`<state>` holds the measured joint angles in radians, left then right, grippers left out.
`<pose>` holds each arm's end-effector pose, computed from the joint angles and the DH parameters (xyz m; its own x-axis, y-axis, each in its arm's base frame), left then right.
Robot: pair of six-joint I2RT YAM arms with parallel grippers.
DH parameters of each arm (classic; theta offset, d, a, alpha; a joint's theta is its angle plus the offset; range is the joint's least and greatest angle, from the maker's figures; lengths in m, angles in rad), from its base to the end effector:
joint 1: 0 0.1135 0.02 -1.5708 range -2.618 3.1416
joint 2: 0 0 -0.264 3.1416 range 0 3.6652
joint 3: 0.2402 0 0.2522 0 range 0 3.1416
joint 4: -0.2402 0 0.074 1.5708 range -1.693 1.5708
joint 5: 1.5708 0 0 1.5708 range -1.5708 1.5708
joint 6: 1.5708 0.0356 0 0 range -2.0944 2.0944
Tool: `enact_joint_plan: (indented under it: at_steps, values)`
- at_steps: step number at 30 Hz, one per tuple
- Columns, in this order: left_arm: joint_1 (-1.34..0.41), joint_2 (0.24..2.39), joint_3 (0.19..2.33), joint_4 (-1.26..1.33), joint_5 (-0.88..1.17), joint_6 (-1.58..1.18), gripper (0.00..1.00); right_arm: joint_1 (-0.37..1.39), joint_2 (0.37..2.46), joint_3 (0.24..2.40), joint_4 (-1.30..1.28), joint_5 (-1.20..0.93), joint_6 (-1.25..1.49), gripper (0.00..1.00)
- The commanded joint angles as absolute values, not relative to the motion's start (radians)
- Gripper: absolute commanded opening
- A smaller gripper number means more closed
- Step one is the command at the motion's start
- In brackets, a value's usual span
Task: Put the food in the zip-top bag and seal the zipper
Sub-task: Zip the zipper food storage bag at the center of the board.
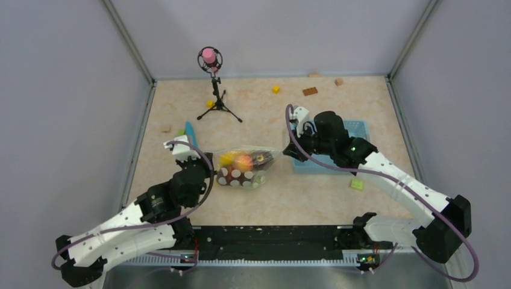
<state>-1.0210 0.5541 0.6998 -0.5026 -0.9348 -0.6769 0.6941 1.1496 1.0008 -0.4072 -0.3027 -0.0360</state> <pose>0.0862 -0.0859 0.3141 -0.2128 -0.3648 -0.9065 -0.0266 0.9295 -0.3678 0.1892 0.1712 0.3205 -0.3764 -0.3580 -0.8545 -0.8193 0.5592 0.1267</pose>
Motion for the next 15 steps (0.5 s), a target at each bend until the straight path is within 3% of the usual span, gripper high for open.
enact_joint_plan:
  at_steps: [1, 10, 14, 15]
  values:
    - [-0.978, 0.657, 0.749, -0.464, -0.987, -0.711, 0.00, 0.570, 1.183, 0.994, -0.366, -0.201, 0.113, 0.00]
    - [-0.630, 1.003, 0.813, -0.255, -0.593, -0.649, 0.02, 0.396, 1.442, 1.070, -0.232, -0.176, 0.208, 0.00]
    - [-0.582, 1.169, 0.946, -0.309, -0.580, -0.643, 0.49, 0.378, 1.598, 1.182, -0.222, -0.113, 0.213, 0.00]
    - [-0.576, 1.202, 0.980, -0.333, -0.585, -0.639, 0.56, 0.376, 1.634, 1.211, -0.219, -0.099, 0.208, 0.00]
